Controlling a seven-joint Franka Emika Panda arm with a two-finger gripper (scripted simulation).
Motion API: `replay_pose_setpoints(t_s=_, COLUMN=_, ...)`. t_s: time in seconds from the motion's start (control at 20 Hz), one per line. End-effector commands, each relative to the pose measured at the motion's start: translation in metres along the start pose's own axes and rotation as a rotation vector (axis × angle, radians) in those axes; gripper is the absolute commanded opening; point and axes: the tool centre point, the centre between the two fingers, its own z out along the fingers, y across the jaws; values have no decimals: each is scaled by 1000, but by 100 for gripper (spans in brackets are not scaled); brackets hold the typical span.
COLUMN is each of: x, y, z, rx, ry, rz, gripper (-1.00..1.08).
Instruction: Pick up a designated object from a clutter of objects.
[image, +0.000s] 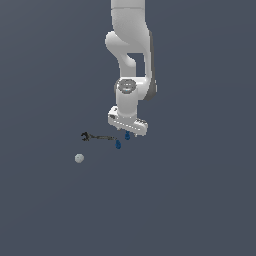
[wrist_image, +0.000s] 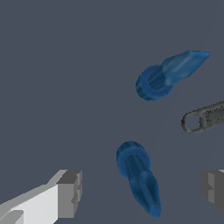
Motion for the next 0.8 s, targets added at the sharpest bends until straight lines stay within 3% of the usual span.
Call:
replay_pose_setpoints(t_s=0.0, x=0, y=0, z=5, rx=0, ry=1, rz=0, gripper=100)
replay_pose_setpoints(t_s=0.1, x=0, y=0, z=5, rx=0, ry=1, rz=0, gripper=100)
replay_pose_setpoints(t_s=0.15, x=0, y=0, z=5, rx=0, ry=1, rz=0, gripper=-100)
replay_pose_setpoints(t_s=0.75, x=0, y=0, z=5, rx=0, ry=1, rz=0, gripper=-100)
